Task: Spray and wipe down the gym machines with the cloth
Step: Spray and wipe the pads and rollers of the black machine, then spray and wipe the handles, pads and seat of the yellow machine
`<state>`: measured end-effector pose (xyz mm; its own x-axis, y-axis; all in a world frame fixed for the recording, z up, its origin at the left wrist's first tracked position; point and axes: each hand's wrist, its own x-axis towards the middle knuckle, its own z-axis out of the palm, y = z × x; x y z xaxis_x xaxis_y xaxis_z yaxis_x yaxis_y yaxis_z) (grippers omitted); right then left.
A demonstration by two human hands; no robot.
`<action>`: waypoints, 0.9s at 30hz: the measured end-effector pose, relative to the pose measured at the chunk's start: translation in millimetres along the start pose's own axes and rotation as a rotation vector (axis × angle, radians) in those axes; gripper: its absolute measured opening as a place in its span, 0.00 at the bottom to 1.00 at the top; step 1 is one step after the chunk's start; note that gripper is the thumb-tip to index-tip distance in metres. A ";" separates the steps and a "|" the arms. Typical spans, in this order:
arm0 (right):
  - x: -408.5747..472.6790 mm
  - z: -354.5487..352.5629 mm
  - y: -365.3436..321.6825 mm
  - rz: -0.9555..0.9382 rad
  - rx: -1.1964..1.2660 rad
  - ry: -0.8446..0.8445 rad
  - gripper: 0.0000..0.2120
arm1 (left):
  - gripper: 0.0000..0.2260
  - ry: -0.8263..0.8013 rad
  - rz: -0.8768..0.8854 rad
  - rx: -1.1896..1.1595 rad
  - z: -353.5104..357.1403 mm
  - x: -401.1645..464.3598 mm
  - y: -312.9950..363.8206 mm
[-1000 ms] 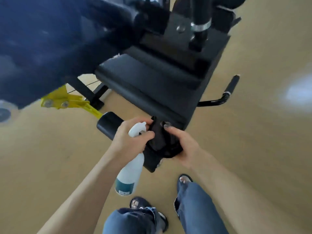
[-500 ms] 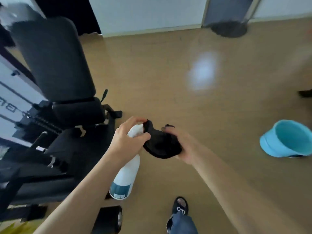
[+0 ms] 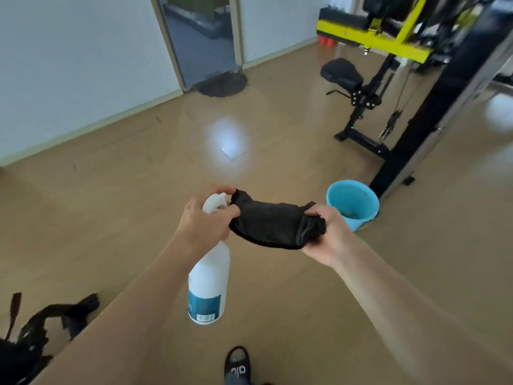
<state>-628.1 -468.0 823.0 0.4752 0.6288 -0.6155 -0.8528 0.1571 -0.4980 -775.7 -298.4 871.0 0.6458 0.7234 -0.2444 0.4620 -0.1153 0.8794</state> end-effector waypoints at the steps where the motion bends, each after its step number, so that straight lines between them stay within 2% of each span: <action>1: 3.7 -5.5 -15.0 -0.035 0.035 0.029 0.20 | 0.13 -0.015 0.003 0.004 10.3 14.7 7.1; 5: 30.2 -11.5 -72.2 -0.064 0.079 0.149 0.07 | 0.11 -0.107 0.041 -0.013 49.2 78.2 31.7; 6: 42.2 -12.3 -85.4 -0.053 0.057 0.177 0.10 | 0.11 -0.132 0.053 -0.021 58.7 95.8 38.0; 9: 89.3 -19.4 -121.1 -0.044 -0.028 0.286 0.30 | 0.11 -0.187 0.076 -0.044 85.4 158.3 55.4; 14: 167.0 -29.8 -183.5 -0.090 0.113 0.447 0.29 | 0.12 -0.267 0.102 -0.029 123.7 273.5 90.5; 17: 196.6 -22.6 -226.7 -0.125 0.172 0.417 0.27 | 0.11 -0.313 0.143 0.007 142.7 336.8 115.8; 21: 226.7 -9.4 -291.8 -0.190 0.288 0.370 0.15 | 0.11 -0.343 0.162 0.040 169.5 412.0 152.9; 24: 258.5 -2.9 -340.8 -0.233 0.346 0.352 0.13 | 0.10 -0.364 0.162 0.037 197.3 465.1 184.1; 27: 299.3 -9.2 -389.5 -0.239 0.362 0.403 0.17 | 0.05 -0.334 0.165 0.045 230.0 520.1 212.8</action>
<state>-151.7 -348.0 827.2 0.6474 0.2161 -0.7309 -0.6980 0.5531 -0.4548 -201.7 -103.4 837.0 0.8730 0.4312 -0.2278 0.3569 -0.2465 0.9010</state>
